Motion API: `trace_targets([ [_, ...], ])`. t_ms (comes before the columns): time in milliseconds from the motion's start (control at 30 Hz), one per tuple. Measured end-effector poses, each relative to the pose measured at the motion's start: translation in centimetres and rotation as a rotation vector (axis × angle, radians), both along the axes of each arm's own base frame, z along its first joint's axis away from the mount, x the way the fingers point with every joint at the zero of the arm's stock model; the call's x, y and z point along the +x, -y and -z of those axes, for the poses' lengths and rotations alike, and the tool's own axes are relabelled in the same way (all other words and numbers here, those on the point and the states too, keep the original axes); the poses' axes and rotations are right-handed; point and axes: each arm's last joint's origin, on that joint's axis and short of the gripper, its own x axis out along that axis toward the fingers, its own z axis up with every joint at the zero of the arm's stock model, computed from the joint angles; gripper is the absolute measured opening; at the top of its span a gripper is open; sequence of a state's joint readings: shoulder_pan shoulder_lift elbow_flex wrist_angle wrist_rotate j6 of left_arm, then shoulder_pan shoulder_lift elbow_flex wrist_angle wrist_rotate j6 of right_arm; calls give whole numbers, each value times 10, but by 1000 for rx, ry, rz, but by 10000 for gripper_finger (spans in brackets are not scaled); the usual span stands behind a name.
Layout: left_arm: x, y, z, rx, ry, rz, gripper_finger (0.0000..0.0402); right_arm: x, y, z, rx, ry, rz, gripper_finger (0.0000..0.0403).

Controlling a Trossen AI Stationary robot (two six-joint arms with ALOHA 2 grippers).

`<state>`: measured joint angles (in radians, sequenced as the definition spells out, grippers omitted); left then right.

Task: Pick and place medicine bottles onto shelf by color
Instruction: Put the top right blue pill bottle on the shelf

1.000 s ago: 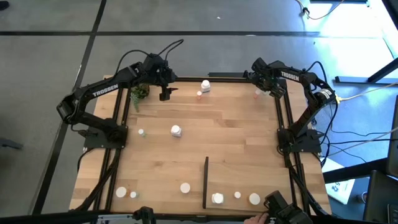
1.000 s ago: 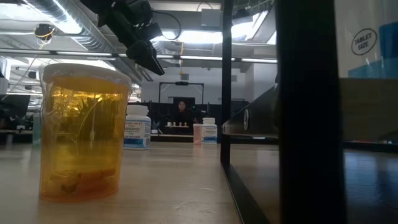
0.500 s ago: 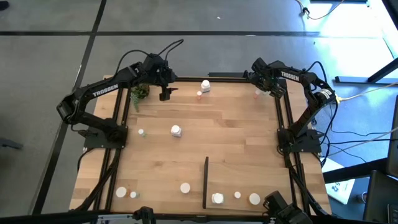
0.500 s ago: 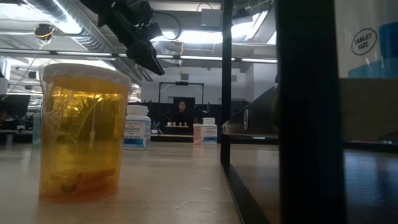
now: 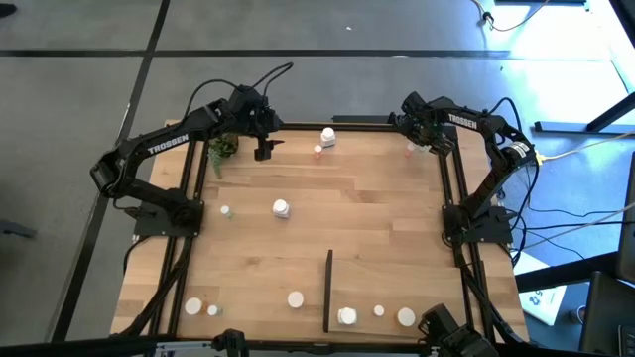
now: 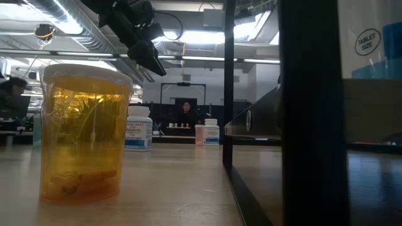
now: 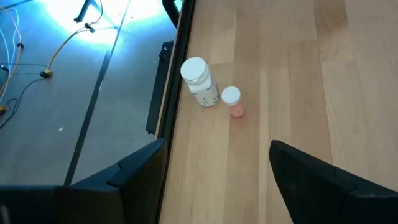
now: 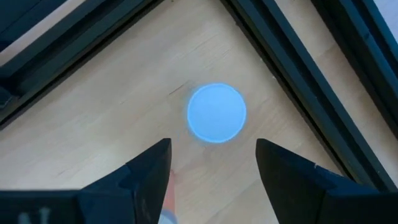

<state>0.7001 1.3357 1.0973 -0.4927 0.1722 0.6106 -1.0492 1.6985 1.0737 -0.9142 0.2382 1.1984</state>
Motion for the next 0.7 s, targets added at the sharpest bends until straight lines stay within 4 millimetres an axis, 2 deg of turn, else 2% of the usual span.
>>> trace_targets([
  [500,0,0,0,0,0,0,277,0,0,0,-1,1,28,236],
  [700,0,0,0,0,0,0,277,2,6,-12,-31,-4,31,236],
])
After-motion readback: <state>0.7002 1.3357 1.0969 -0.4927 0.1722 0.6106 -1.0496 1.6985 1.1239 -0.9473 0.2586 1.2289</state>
